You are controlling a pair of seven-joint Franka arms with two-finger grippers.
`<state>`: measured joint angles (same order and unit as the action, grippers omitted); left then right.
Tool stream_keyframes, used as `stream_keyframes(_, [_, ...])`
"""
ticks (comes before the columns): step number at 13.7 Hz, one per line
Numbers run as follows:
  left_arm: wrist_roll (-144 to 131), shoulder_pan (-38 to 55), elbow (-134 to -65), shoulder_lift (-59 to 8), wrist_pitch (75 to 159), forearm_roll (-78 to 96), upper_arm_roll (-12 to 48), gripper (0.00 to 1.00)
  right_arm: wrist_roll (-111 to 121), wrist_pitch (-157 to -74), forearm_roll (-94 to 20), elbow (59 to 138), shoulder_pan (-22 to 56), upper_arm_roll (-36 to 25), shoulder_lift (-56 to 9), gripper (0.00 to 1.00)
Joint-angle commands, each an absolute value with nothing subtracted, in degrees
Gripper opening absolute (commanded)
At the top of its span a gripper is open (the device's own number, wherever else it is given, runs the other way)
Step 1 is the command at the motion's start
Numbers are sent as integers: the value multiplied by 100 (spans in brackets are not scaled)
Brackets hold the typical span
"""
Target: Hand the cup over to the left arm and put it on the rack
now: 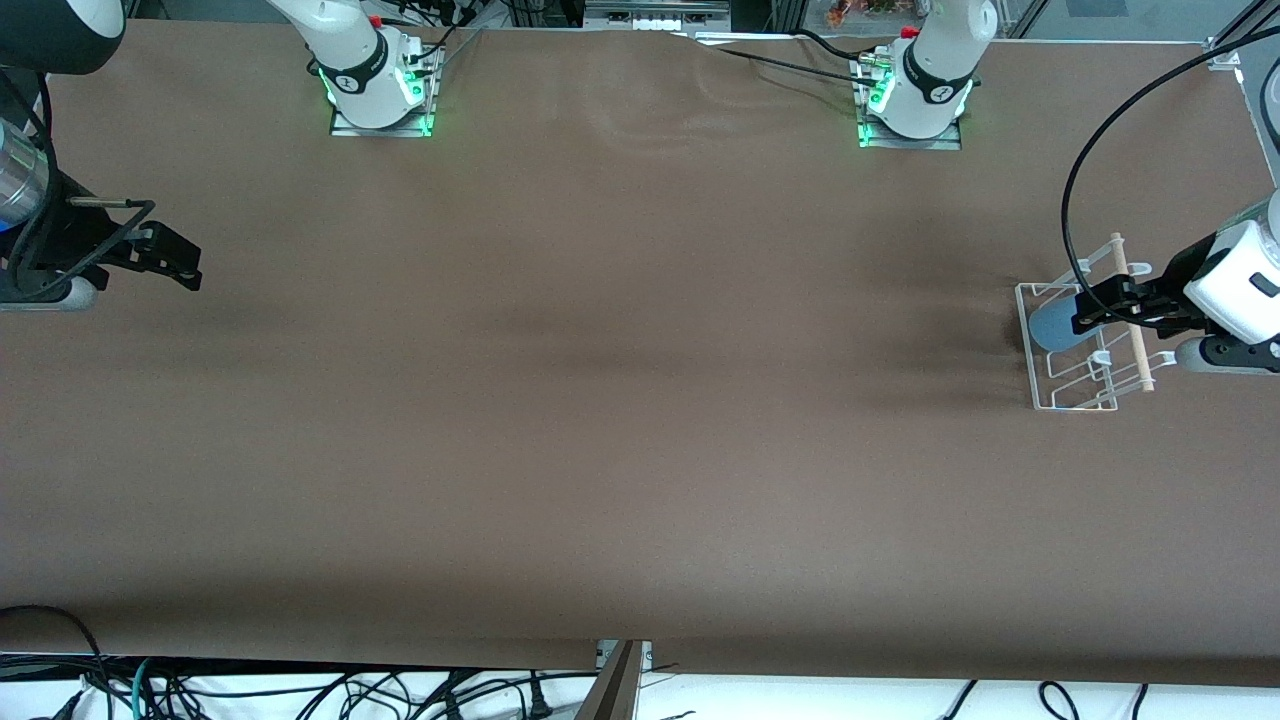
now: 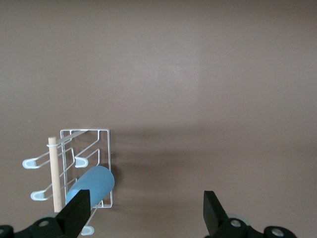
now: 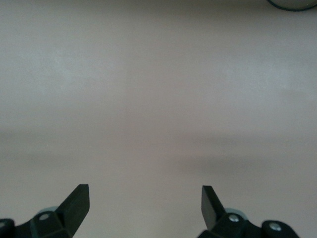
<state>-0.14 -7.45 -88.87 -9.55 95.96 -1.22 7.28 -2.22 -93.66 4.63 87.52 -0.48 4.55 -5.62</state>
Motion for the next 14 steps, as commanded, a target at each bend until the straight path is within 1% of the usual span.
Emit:
stream_keyframes(1, [-437,-554,-9929,-151,9809,-26,492,100,-149,-9237,448,8596,-141,545,-615,100])
stream_keyframes(3, [-571,-554,-10229,-18,9931,-44,501,100,-149,-9237,448,8596,-141,545,-615,100])
stream_keyframes(4, [-502,-484,-10239,-9,10010,-44,484,100,-149,-9237,448,8596,-141,545,-615,100])
stream_keyframes(6, [-510,-273,-10274,9,10055,-44,229,100,-149,-9237,448,8596,-141,545,-615,100])
stream_keyframes(10, [-580,-9,-10266,26,10055,-26,62,100,-149,-9237,448,8596,-149,545,-615,100])
stream_keyframes(14, [-554,9,-10248,18,10046,-9,35,100,-158,-9237,448,8596,-149,545,-615,100])
